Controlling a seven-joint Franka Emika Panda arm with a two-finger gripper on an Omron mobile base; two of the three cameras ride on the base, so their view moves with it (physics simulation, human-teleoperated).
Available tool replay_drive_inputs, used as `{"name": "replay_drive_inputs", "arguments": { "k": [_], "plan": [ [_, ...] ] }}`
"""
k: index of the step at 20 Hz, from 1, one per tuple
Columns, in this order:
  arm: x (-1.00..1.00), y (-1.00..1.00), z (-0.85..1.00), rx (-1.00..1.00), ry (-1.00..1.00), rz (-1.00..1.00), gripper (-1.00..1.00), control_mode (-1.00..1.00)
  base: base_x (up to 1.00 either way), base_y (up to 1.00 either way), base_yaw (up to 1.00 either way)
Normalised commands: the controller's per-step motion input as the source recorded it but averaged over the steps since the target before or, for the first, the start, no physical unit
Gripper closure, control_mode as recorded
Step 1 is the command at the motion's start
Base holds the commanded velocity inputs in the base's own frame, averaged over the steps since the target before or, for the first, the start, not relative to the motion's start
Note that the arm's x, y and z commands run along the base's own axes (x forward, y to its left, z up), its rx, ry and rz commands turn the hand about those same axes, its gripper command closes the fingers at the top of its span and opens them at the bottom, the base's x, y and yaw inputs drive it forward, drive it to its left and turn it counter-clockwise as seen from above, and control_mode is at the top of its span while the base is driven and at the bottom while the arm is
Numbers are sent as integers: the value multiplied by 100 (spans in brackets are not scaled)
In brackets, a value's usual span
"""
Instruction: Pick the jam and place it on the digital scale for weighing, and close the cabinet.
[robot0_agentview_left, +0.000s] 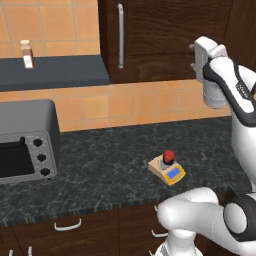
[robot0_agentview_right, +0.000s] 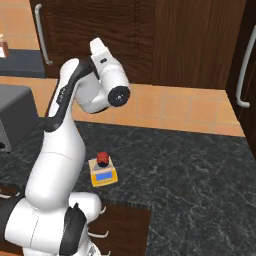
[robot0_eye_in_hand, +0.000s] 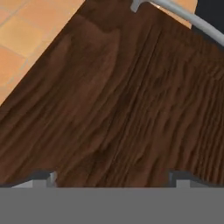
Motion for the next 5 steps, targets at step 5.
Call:
{"name": "replay_drive_inputs", "arguments": {
  "k": [5],
  "plan": [
    [-100,-18,47,0,0,-13,-100,-100,0,0,0]
  ]
}}
